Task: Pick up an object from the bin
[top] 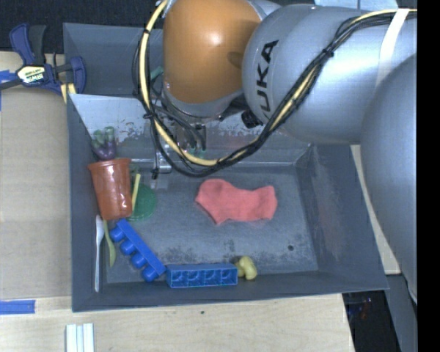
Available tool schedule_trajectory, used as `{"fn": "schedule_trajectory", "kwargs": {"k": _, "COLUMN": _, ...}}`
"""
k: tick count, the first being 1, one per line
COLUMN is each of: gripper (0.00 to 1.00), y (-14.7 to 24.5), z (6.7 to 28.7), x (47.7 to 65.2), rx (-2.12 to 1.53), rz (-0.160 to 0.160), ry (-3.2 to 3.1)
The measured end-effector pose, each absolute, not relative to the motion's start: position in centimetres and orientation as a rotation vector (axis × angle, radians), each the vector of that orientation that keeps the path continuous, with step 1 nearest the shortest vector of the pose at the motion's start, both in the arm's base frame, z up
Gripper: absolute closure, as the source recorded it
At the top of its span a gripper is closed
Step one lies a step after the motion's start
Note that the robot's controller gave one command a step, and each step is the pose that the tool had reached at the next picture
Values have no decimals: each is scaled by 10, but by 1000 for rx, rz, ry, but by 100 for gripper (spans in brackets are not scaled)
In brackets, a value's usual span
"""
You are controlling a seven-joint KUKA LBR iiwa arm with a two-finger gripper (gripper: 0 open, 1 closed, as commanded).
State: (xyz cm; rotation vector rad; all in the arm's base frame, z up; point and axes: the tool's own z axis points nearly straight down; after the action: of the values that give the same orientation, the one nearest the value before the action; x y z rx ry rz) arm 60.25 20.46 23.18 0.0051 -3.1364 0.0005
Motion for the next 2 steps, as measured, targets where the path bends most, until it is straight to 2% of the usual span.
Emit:
{"fn": "schedule_trajectory", "kwargs": {"k": 1, "gripper": 0, "y": 203, "z": 237, "x": 604, "rx": 1, "rz": -2, "ry": -3145}}
{"fn": "schedule_trajectory", "kwargs": {"k": 2, "gripper": 0, "y": 156, "z": 235, "x": 593, "rx": 153, "rz": -2, "ry": -3141}}
